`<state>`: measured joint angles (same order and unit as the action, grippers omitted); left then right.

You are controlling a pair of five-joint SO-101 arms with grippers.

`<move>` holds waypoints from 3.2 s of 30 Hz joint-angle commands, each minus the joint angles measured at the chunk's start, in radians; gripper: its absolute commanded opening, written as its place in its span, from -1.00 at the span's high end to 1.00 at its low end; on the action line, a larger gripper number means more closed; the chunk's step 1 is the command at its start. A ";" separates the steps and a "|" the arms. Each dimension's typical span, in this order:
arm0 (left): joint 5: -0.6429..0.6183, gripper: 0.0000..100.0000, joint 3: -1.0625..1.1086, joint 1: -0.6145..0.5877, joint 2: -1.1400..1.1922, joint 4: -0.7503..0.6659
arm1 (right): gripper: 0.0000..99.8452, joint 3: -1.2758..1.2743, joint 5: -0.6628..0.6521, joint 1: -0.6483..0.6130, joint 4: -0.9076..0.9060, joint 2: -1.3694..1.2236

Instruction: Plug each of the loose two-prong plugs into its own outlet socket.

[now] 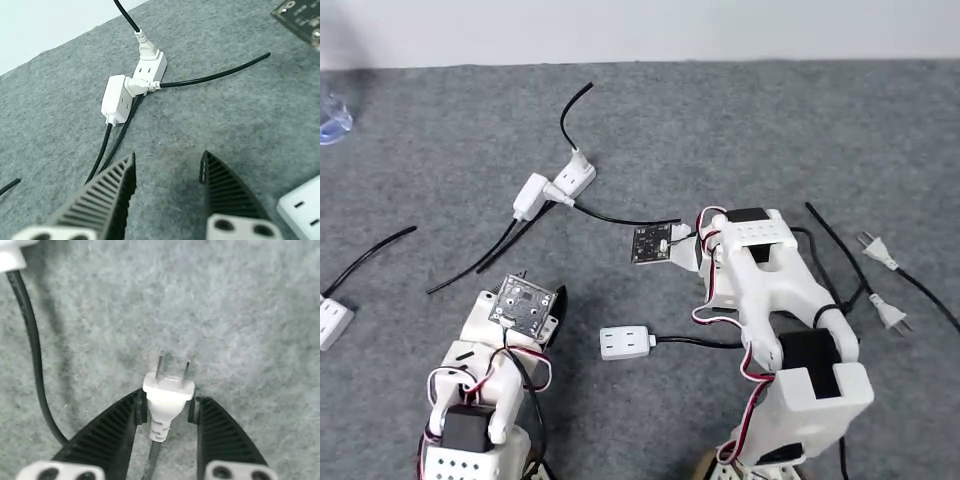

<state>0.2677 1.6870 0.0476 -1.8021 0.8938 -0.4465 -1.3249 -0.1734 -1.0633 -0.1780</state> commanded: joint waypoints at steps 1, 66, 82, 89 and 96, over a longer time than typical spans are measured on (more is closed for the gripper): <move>0.008 0.60 -0.004 0.005 -0.009 0.008 | 0.71 0.002 0.028 -0.028 0.012 0.021; -1.045 0.71 -0.004 0.517 -0.014 -0.276 | 0.98 -0.233 0.608 -0.156 -0.130 0.796; -1.010 0.21 -0.004 0.583 -0.011 -0.169 | 0.98 -0.129 0.628 -0.243 -0.197 0.816; -1.010 0.21 -0.004 0.582 -0.014 -0.135 | 0.98 -0.078 0.661 -0.326 -0.323 1.029; -1.010 0.21 -0.004 0.582 -0.014 -0.133 | 0.98 -0.078 0.692 -0.414 -0.380 1.181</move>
<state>-0.7603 1.6594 0.6153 -1.8144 0.7188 -0.6322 -0.6667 -0.4803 -1.4392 0.9145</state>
